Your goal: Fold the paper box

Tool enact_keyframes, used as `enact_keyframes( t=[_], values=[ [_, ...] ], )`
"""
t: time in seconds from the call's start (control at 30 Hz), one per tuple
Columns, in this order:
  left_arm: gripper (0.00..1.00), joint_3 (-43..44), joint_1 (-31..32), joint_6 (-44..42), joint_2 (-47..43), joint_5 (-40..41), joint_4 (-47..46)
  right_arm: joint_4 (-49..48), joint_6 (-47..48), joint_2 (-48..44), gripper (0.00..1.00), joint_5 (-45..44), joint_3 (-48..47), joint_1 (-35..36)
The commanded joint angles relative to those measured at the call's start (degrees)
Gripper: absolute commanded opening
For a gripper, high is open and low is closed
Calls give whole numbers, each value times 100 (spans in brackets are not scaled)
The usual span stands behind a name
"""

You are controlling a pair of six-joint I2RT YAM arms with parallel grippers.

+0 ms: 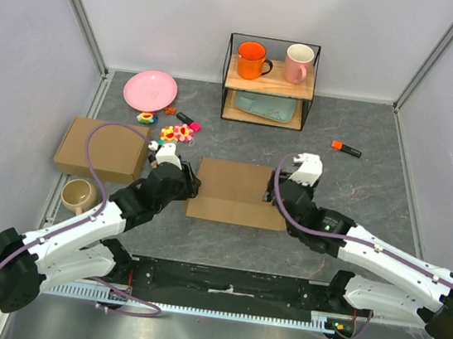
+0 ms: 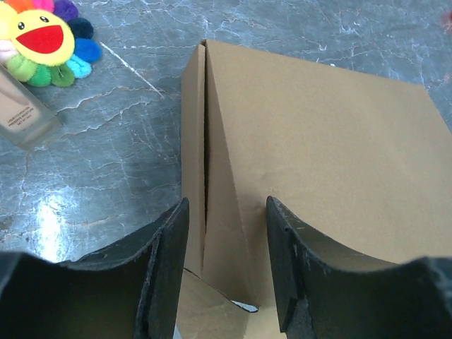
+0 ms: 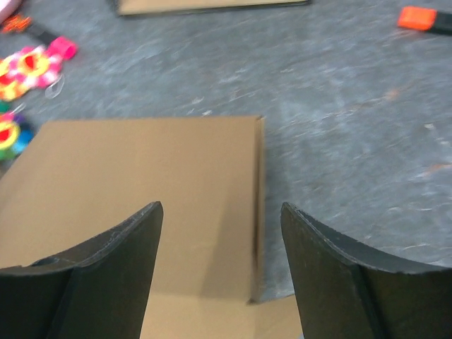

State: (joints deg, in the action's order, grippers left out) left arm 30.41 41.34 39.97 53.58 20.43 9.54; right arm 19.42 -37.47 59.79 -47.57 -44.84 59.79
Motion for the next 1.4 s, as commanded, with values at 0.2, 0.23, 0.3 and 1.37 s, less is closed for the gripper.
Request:
enact_keyframes(
  t=[0.2,0.23,0.3,1.37],
  values=[
    [57,281,-170,64,196,-653,232,71,-67,-240,82,2690,537,-2252],
    [58,316,-196,55,188,-715,267,-69,-84,-214,83,2840,572,-2252],
    [59,369,-232,29,135,-785,303,-210,-155,-178,85,3209,687,-2252],
    [37,483,-381,-137,337,-2219,170,-818,-613,86,65,4398,1101,-2252]
  ],
)
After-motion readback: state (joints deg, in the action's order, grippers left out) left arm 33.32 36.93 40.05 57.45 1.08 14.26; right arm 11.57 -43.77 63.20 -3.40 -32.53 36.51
